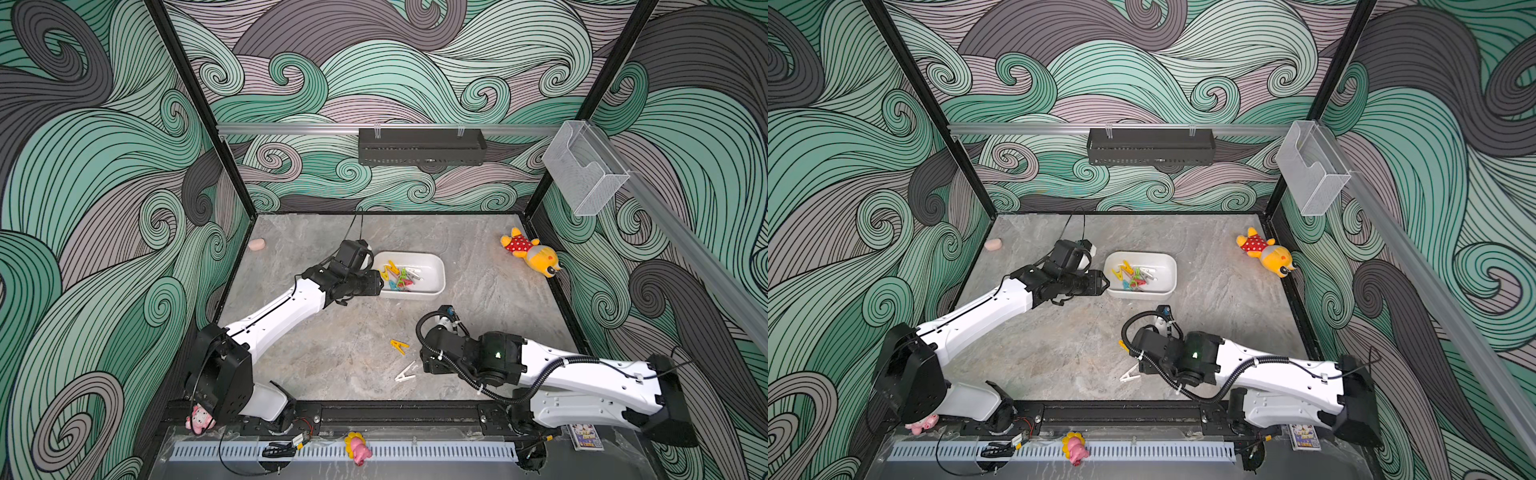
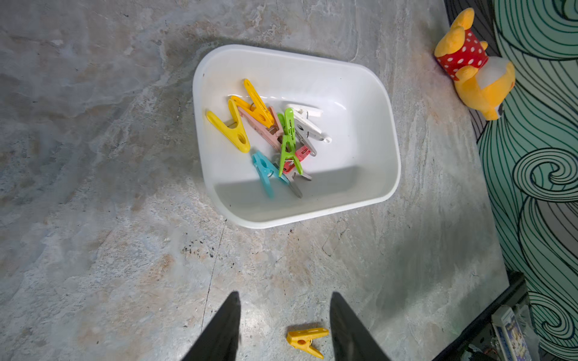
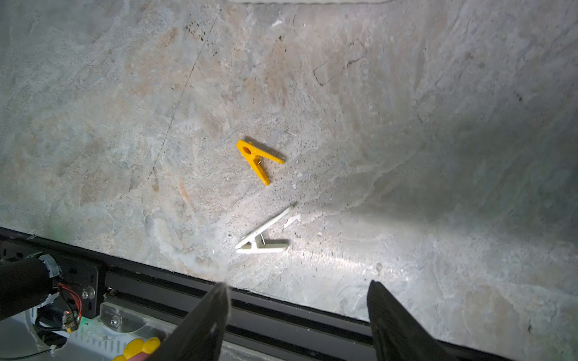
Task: Put the clothespins into the storage box
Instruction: Pick up the clothespin from the center of the board.
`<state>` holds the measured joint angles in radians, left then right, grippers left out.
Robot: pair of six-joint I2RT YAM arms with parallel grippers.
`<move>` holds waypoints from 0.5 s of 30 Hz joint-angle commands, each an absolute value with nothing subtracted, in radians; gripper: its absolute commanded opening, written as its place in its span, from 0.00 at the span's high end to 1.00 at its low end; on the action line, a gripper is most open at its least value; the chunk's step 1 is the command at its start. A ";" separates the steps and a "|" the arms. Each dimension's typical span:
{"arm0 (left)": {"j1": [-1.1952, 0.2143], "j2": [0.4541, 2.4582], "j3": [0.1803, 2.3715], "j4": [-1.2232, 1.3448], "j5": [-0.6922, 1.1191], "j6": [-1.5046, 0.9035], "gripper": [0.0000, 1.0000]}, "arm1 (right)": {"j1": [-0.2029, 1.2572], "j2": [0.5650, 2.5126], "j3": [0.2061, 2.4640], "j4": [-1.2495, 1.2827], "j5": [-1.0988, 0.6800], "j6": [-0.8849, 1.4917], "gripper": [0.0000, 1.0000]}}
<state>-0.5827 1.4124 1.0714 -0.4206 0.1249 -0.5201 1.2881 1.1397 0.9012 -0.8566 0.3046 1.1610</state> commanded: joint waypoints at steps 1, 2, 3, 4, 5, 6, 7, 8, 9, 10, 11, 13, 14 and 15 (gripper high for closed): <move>-0.578 1.350 1.032 -0.350 0.126 -0.558 0.51 | 1.305 1.188 0.964 -0.937 0.308 1.329 0.25; -0.579 1.335 1.017 -0.338 0.133 -0.568 0.51 | 1.305 1.197 0.967 -0.931 0.298 1.343 0.25; -0.579 1.324 1.005 -0.331 0.133 -0.575 0.51 | 1.304 1.203 0.960 -0.914 0.286 1.360 0.25; -0.580 1.314 0.996 -0.326 0.136 -0.582 0.51 | 1.301 1.207 0.947 -0.894 0.273 1.381 0.25; -0.579 1.307 0.991 -0.324 0.139 -0.589 0.51 | 1.297 1.210 0.931 -0.876 0.257 1.406 0.26; -0.579 1.299 0.989 -0.329 0.143 -0.591 0.51 | 1.292 1.210 0.910 -0.848 0.239 1.435 0.27; -0.579 1.293 0.989 -0.333 0.149 -0.588 0.51 | 1.289 1.213 0.897 -0.825 0.224 1.458 0.27; -0.579 1.285 0.984 -0.334 0.152 -0.586 0.51 | 1.287 1.220 0.880 -0.794 0.207 1.475 0.27; -0.579 1.273 0.976 -0.329 0.152 -0.587 0.51 | 1.287 1.232 0.868 -0.769 0.190 1.494 0.28; -0.578 1.265 0.969 -0.326 0.151 -0.588 0.51 | 1.287 1.244 0.859 -0.750 0.175 1.510 0.29; -0.580 1.253 0.965 -0.326 0.150 -0.586 0.51 | 1.287 1.261 0.850 -0.718 0.157 1.522 0.30; -0.580 1.233 0.964 -0.335 0.145 -0.584 0.51 | 1.288 1.302 0.840 -0.650 0.133 1.545 0.31; -0.581 1.220 0.965 -0.344 0.143 -0.583 0.51 | 1.288 1.328 0.835 -0.610 0.118 1.559 0.31; -0.580 1.207 0.965 -0.353 0.141 -0.581 0.51 | 1.290 1.356 0.832 -0.569 0.102 1.571 0.32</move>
